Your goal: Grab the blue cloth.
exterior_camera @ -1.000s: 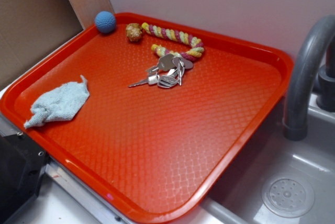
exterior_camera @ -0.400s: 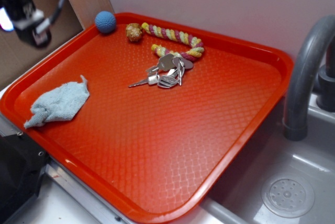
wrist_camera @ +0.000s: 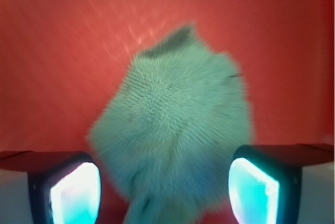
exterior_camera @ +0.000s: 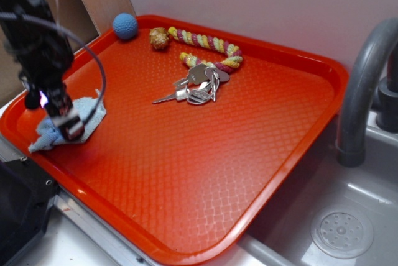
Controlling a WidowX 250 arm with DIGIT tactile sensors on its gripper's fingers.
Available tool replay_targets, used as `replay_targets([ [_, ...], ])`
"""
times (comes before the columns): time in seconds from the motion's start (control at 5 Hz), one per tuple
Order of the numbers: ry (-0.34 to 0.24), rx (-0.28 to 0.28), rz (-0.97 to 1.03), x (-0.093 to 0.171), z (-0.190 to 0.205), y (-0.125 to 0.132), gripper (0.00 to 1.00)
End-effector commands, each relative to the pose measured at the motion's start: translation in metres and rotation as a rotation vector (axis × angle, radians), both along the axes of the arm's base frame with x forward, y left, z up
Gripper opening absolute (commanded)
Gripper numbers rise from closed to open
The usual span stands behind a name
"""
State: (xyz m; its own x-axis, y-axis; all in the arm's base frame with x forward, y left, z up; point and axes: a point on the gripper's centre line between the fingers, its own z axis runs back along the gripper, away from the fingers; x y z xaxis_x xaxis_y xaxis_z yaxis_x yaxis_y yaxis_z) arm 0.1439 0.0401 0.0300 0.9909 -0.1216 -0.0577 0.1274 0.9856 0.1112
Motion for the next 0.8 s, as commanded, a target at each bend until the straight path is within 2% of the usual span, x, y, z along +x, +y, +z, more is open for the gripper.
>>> replay_targets([
  [0.0,-0.022,-0.008,-0.012,0.001,-0.028,0.004,0.00],
  [0.2,-0.013,-0.022,-0.017,0.002,-0.025,0.005,0.00],
  [0.4,-0.030,-0.039,-0.031,0.005,-0.022,0.004,0.00],
  [0.6,-0.072,-0.096,-0.057,0.005,-0.010,0.003,0.00],
])
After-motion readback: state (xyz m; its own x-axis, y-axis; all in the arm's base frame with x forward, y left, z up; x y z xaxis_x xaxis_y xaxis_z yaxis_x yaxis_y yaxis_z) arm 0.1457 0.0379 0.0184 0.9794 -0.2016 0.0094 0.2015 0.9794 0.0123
